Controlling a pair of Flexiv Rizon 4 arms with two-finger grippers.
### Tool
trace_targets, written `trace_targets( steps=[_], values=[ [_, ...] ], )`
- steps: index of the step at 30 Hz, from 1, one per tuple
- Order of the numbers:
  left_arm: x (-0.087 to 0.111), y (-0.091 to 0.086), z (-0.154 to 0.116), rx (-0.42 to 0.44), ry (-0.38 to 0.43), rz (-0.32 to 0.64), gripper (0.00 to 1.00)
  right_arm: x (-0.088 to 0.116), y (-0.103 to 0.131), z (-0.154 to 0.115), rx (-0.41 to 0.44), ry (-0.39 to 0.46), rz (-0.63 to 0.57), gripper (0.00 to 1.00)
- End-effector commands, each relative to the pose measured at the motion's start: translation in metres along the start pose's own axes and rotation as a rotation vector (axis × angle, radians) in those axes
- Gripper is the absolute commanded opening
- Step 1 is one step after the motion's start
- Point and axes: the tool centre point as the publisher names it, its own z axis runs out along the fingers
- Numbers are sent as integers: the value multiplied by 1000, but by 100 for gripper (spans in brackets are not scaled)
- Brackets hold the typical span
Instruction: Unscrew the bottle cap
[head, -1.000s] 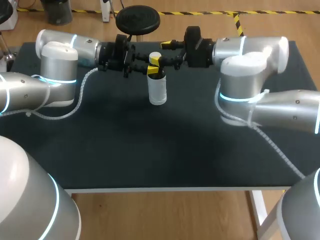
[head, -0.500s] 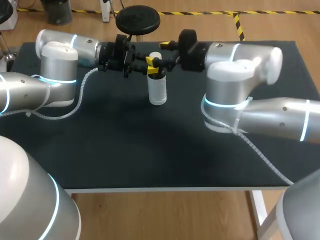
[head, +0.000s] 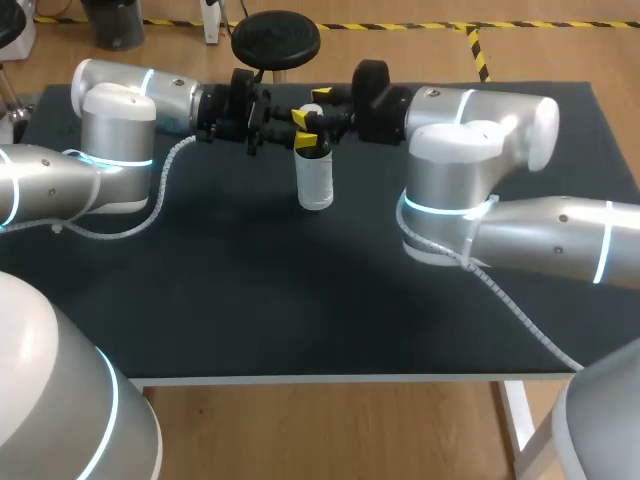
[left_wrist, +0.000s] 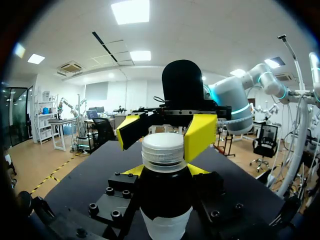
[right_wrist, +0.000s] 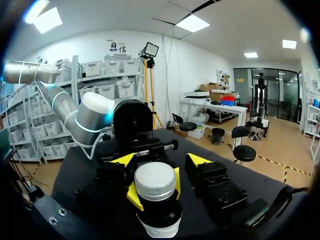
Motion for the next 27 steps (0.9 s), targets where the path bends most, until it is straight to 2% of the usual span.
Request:
trace_targets(
  steps=[1,6,12,27],
  values=[
    [1,-1,0,-2,0,0,0,-1,-1,1,-4,8,-1,0],
    [1,-1,0,-2,0,0,0,-2,-2,-1,-13,35,-3,0],
    [1,-1,0,-2,0,0,0,-4,-3,-1,-26,112,-16,0],
    [1,-1,0,-2,0,0,0,-10,3,-2,-3,430,-91,0]
  ],
)
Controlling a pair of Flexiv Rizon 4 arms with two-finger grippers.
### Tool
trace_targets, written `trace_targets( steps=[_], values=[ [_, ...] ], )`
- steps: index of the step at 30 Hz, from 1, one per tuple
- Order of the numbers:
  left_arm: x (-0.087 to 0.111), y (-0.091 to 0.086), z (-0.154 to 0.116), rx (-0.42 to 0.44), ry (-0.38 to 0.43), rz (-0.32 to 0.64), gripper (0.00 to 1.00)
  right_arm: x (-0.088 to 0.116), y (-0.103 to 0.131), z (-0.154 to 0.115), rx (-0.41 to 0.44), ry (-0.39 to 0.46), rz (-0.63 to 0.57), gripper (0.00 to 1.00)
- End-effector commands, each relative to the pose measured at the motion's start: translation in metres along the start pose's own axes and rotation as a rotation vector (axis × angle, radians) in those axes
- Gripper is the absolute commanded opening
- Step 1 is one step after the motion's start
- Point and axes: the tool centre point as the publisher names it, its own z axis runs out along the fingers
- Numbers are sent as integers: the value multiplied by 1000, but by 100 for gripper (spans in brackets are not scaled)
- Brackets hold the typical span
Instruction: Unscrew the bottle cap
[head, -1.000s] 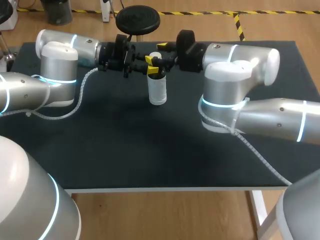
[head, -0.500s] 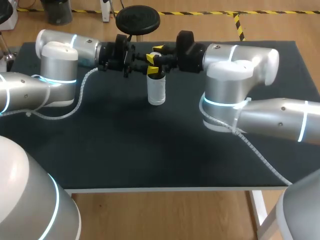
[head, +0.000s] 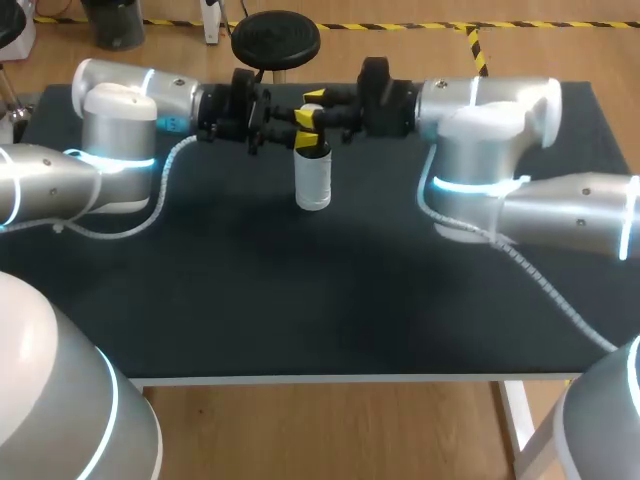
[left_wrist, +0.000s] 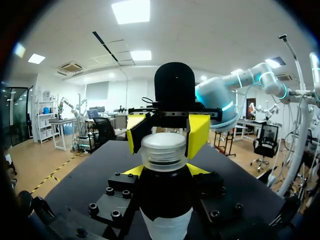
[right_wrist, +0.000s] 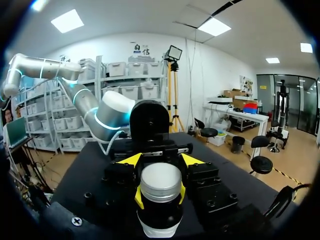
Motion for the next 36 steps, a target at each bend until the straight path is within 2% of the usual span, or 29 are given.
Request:
trace_targets(
  steps=[1,5,7,8,9,15,21,26,36],
  values=[
    [3,-1,-2,0,4,1,0,-15,2,-6,20,230,-16,0],
    [3,-1,-2,0,4,1,0,-17,6,-6,4,342,-47,0],
    [3,-1,-2,0,4,1,0,-18,7,-4,-24,440,-74,0],
    [3,-1,-2,0,4,1,0,-17,8,-3,-29,443,-70,0],
    [3,-1,-2,0,4,1,0,-17,8,-2,-15,495,-79,0],
    [3,-1,-2,0,4,1,0,-13,10,10,-25,639,-118,0],
    [3,-1,-2,0,4,1,0,-12,15,12,-44,688,-147,0],
    [3,-1,-2,0,4,1,0,-12,28,5,-38,702,-176,0],
    [3,-1,-2,0,4,1,0,-19,38,-27,8,632,-192,0]
  ],
)
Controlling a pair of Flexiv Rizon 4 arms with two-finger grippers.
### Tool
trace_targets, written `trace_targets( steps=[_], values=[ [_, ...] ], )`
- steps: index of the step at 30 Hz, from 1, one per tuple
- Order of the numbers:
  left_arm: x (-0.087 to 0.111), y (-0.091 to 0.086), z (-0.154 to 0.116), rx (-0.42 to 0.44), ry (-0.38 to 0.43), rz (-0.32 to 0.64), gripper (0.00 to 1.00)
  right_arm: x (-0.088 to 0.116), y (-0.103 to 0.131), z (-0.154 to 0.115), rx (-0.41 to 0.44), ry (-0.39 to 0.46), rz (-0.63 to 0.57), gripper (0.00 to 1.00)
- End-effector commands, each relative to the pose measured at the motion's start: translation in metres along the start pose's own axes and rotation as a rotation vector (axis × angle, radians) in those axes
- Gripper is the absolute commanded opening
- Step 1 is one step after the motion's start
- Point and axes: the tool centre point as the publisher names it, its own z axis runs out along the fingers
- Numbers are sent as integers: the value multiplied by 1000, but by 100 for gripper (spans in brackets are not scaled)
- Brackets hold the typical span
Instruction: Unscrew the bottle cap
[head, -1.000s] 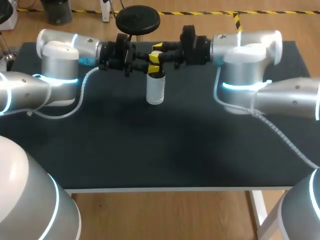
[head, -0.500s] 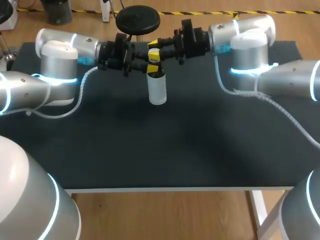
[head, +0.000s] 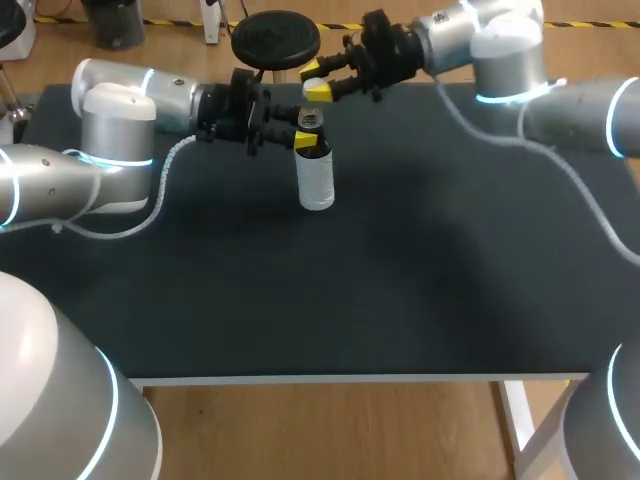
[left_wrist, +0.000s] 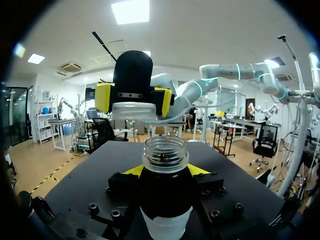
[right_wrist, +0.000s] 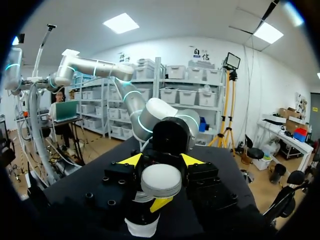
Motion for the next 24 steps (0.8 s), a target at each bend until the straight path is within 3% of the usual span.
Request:
trace_targets(
  steps=[1,8,24],
  values=[
    [1,-1,0,-2,-1,1,0,3,5,-20,22,75,5,0],
    [1,-1,0,-2,-1,1,0,14,-13,-55,48,-51,52,0],
    [1,-1,0,-2,-1,1,0,45,-117,-92,97,-197,202,0]
  ],
)
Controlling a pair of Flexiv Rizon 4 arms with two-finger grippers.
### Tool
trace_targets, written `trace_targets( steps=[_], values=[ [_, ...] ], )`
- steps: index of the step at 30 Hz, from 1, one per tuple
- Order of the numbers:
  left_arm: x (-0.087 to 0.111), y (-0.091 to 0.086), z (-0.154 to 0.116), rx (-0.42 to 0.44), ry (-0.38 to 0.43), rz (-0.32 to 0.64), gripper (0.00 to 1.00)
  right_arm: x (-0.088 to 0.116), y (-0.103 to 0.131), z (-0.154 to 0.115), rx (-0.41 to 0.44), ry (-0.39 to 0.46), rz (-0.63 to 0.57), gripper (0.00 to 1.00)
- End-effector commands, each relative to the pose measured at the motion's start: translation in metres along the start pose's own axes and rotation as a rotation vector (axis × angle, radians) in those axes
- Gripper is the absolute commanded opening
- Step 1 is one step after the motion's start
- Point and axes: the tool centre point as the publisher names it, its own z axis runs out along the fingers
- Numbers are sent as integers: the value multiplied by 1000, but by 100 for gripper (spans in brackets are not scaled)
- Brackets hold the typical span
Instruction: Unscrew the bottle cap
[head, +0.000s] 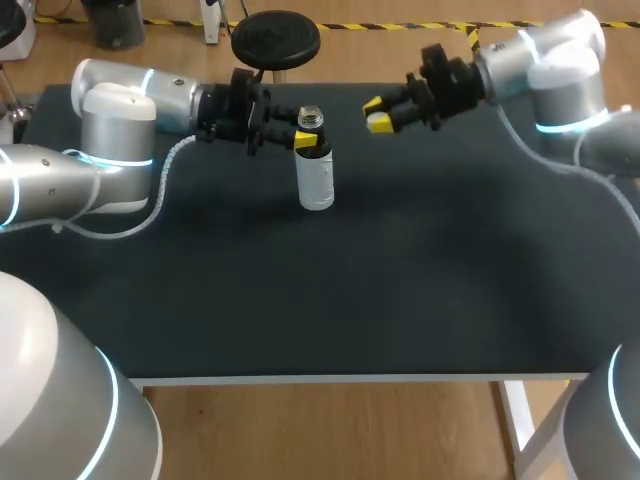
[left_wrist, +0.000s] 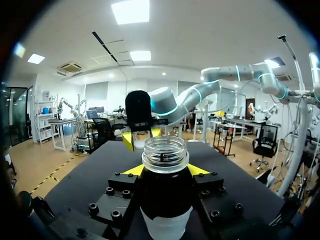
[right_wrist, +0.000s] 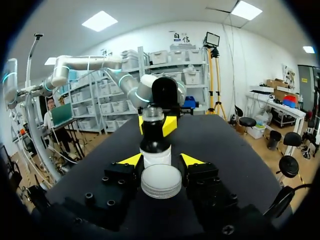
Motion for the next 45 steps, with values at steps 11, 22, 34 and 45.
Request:
trace_targets(
  steps=[11,22,34,45],
  values=[
    [1,0,0,-2,-1,1,0,16,-62,-12,-21,-185,116,0],
    [1,0,0,-2,-1,1,0,24,-81,-14,-21,-259,179,100],
    [1,0,0,-2,-1,1,0,26,-77,-17,-15,-285,190,100],
    [1,0,0,-2,-1,1,100,26,-75,-17,-17,-296,186,100]
  ],
)
